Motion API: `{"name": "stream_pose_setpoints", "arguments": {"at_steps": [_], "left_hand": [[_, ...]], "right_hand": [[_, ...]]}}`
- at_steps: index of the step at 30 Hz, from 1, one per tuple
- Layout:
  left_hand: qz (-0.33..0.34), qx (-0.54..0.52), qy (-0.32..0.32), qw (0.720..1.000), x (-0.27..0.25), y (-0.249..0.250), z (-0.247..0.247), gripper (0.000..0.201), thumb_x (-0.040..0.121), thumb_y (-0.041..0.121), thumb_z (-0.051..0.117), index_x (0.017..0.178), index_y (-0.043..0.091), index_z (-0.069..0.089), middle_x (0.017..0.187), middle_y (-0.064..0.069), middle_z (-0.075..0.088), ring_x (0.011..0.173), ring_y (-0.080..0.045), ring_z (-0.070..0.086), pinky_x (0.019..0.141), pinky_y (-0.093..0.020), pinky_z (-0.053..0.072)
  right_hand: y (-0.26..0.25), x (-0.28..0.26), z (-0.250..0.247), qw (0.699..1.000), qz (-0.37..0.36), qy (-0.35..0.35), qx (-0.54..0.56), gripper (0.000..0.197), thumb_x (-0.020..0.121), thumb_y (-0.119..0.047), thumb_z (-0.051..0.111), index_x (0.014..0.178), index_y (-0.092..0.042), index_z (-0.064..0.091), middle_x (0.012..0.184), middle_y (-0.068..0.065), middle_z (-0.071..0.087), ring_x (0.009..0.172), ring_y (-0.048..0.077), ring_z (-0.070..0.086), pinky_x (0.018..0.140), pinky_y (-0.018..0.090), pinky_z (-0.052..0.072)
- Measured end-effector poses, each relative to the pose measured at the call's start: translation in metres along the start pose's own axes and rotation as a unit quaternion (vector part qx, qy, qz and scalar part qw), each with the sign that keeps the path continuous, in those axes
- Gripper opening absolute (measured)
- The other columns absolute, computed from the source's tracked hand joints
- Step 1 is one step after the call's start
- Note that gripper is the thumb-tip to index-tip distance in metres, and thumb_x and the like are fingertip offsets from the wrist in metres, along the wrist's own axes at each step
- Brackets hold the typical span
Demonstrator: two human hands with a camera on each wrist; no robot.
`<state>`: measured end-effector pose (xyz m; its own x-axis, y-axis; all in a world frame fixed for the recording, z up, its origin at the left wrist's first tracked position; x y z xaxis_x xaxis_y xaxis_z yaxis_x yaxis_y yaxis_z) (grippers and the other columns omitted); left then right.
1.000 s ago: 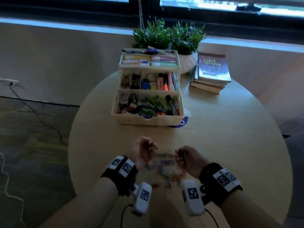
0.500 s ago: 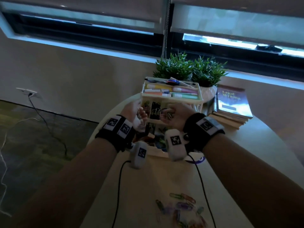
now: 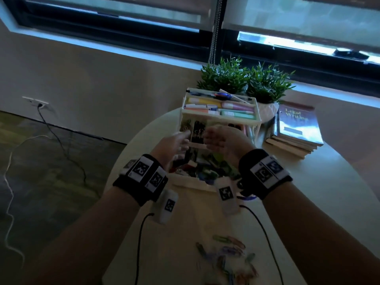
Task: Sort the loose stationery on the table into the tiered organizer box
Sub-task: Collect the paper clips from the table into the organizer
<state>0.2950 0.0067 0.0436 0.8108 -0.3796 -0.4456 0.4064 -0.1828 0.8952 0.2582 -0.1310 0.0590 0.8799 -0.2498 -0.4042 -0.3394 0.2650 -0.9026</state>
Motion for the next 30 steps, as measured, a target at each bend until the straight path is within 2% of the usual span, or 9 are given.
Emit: {"name": "stream_pose_setpoints", "arguments": {"at_steps": [3, 5, 9, 14, 18, 23, 26, 28, 30], "left_hand": [[0.003, 0.161, -0.079, 0.984, -0.015, -0.054, 0.014, 0.009, 0.093, 0.015, 0.052, 0.089, 0.015, 0.06, 0.082, -0.002, 0.057, 0.071, -0.012, 0.053, 0.064, -0.025, 0.042], [-0.004, 0.28, -0.144, 0.949, -0.034, -0.097, 0.027, 0.014, 0.09, 0.011, 0.056, 0.101, 0.01, 0.064, 0.091, -0.003, 0.061, 0.076, -0.011, 0.054, 0.066, -0.022, 0.042], [-0.035, 0.436, -0.224, 0.871, -0.066, -0.171, 0.052, 0.039, 0.087, 0.013, 0.061, 0.125, 0.007, 0.055, 0.125, -0.009, 0.054, 0.115, -0.022, 0.053, 0.09, -0.025, 0.042], [0.067, 0.59, -0.204, 0.778, -0.085, -0.198, 0.075, 0.031, 0.085, 0.023, 0.06, 0.114, 0.013, 0.055, 0.114, -0.005, 0.045, 0.109, -0.025, 0.046, 0.091, -0.036, 0.046], [0.055, 0.586, -0.153, 0.794, -0.084, -0.198, 0.075, 0.024, 0.09, 0.015, 0.051, 0.112, 0.012, 0.06, 0.116, -0.01, 0.061, 0.107, -0.028, 0.058, 0.092, -0.037, 0.048], [0.029, 0.621, -0.172, 0.764, -0.084, -0.192, 0.084, 0.022, 0.094, 0.004, 0.043, 0.11, 0.004, 0.056, 0.113, -0.015, 0.06, 0.101, -0.031, 0.059, 0.081, -0.035, 0.049], [0.016, 0.628, -0.163, 0.761, -0.084, -0.191, 0.084, 0.026, 0.097, 0.007, 0.039, 0.117, 0.006, 0.055, 0.119, -0.013, 0.058, 0.104, -0.028, 0.057, 0.081, -0.033, 0.047], [0.0, 0.6, -0.139, 0.788, -0.083, -0.19, 0.078, 0.022, 0.099, 0.012, 0.038, 0.111, 0.003, 0.053, 0.115, -0.013, 0.056, 0.102, -0.029, 0.055, 0.081, -0.034, 0.045], [-0.005, 0.516, -0.11, 0.85, -0.083, -0.187, 0.069, 0.014, 0.099, 0.014, 0.039, 0.092, 0.008, 0.05, 0.096, -0.011, 0.051, 0.089, -0.026, 0.05, 0.072, -0.031, 0.039]], "right_hand": [[0.046, -0.039, -0.036, 0.992, 0.025, -0.003, -0.121, 0.017, 0.092, -0.008, 0.05, 0.079, -0.007, 0.06, 0.073, 0.008, 0.058, 0.064, 0.017, 0.054, 0.061, 0.025, 0.048], [0.093, -0.058, -0.059, 0.954, 0.061, -0.018, -0.294, 0.015, 0.09, -0.006, 0.052, 0.077, -0.009, 0.057, 0.07, 0.005, 0.054, 0.062, 0.015, 0.05, 0.062, 0.026, 0.044], [0.174, -0.091, -0.09, 0.849, 0.101, -0.047, -0.516, 0.017, 0.088, -0.006, 0.053, 0.104, 0.0, 0.056, 0.094, 0.007, 0.044, 0.083, 0.018, 0.043, 0.079, 0.031, 0.042], [0.193, -0.118, -0.092, 0.773, 0.082, -0.024, -0.629, 0.031, 0.089, -0.035, 0.056, 0.109, -0.012, 0.049, 0.111, 0.006, 0.048, 0.101, 0.027, 0.051, 0.084, 0.032, 0.044], [0.187, -0.124, -0.077, 0.745, 0.06, -0.025, -0.664, 0.021, 0.094, -0.015, 0.043, 0.112, -0.005, 0.05, 0.117, 0.014, 0.054, 0.105, 0.028, 0.054, 0.078, 0.028, 0.04], [0.183, -0.128, -0.079, 0.739, 0.079, -0.04, -0.668, 0.019, 0.095, -0.018, 0.043, 0.105, -0.007, 0.053, 0.116, 0.014, 0.058, 0.103, 0.028, 0.056, 0.079, 0.031, 0.044], [0.184, -0.128, -0.089, 0.773, 0.081, -0.023, -0.628, 0.019, 0.092, -0.018, 0.048, 0.102, -0.006, 0.058, 0.11, 0.012, 0.061, 0.088, 0.023, 0.053, 0.074, 0.028, 0.041], [0.185, -0.126, -0.101, 0.813, 0.066, -0.002, -0.578, 0.014, 0.09, -0.017, 0.053, 0.097, -0.007, 0.06, 0.095, 0.01, 0.063, 0.082, 0.019, 0.051, 0.074, 0.029, 0.043], [0.184, -0.129, -0.112, 0.892, 0.052, 0.012, -0.449, 0.004, 0.087, -0.009, 0.059, 0.084, -0.01, 0.058, 0.075, 0.005, 0.058, 0.073, 0.021, 0.054, 0.072, 0.034, 0.048]]}}
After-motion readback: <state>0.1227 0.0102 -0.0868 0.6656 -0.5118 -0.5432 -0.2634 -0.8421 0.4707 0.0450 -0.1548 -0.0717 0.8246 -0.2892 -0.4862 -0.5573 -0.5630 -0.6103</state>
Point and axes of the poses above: each hand's wrist, its own x-axis towards the middle knuckle, its own z-axis out of the palm, y = z × x, the point moved 7 cm from there along x, towards the middle knuckle
